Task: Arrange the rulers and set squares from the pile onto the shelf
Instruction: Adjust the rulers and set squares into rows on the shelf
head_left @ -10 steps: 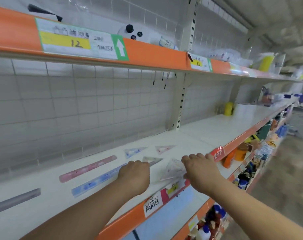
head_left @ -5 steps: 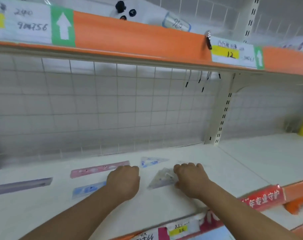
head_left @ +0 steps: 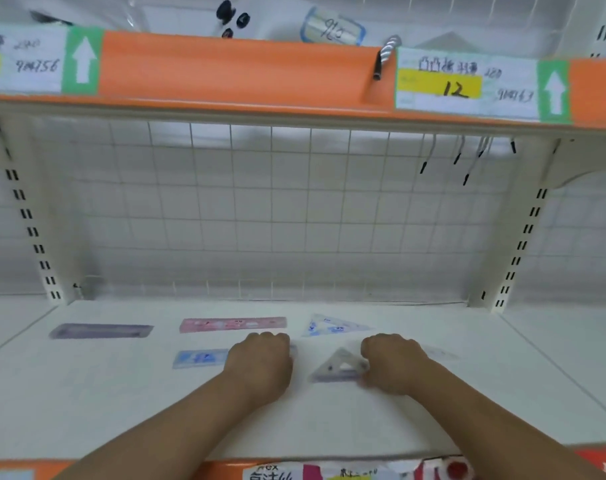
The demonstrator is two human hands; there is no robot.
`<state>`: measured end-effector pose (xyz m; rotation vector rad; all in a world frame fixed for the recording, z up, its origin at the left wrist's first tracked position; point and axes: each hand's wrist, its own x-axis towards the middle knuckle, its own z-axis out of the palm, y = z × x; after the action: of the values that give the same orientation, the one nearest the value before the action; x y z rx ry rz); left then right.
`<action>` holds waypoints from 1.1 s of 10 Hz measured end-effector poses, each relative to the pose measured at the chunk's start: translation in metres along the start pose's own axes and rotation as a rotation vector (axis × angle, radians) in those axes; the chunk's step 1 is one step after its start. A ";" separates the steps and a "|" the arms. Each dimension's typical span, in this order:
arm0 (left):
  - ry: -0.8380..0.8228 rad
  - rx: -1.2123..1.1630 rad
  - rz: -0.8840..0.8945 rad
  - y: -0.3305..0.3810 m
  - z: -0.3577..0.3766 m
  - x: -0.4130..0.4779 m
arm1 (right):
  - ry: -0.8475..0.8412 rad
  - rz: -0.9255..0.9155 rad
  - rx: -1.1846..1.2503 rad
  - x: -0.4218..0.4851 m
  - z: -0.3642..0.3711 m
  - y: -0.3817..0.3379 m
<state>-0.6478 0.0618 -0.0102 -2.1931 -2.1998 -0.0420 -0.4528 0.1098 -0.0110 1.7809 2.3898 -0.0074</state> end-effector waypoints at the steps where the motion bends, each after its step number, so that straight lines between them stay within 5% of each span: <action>1: -0.002 0.009 0.003 0.003 0.000 0.000 | 0.010 -0.021 -0.021 0.000 0.003 0.002; 6: -0.008 0.015 -0.005 0.005 0.000 -0.006 | 0.033 -0.077 0.015 -0.005 0.008 0.001; 9: 0.011 0.002 -0.075 0.005 0.001 -0.023 | 0.279 -0.213 -0.074 -0.013 -0.002 -0.031; 11: 0.030 -0.032 -0.194 -0.014 -0.007 -0.046 | 0.276 -0.329 -0.077 -0.016 -0.004 -0.068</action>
<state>-0.6611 0.0154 -0.0049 -1.9718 -2.4024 -0.1150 -0.5135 0.0756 -0.0111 1.4164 2.8068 0.3056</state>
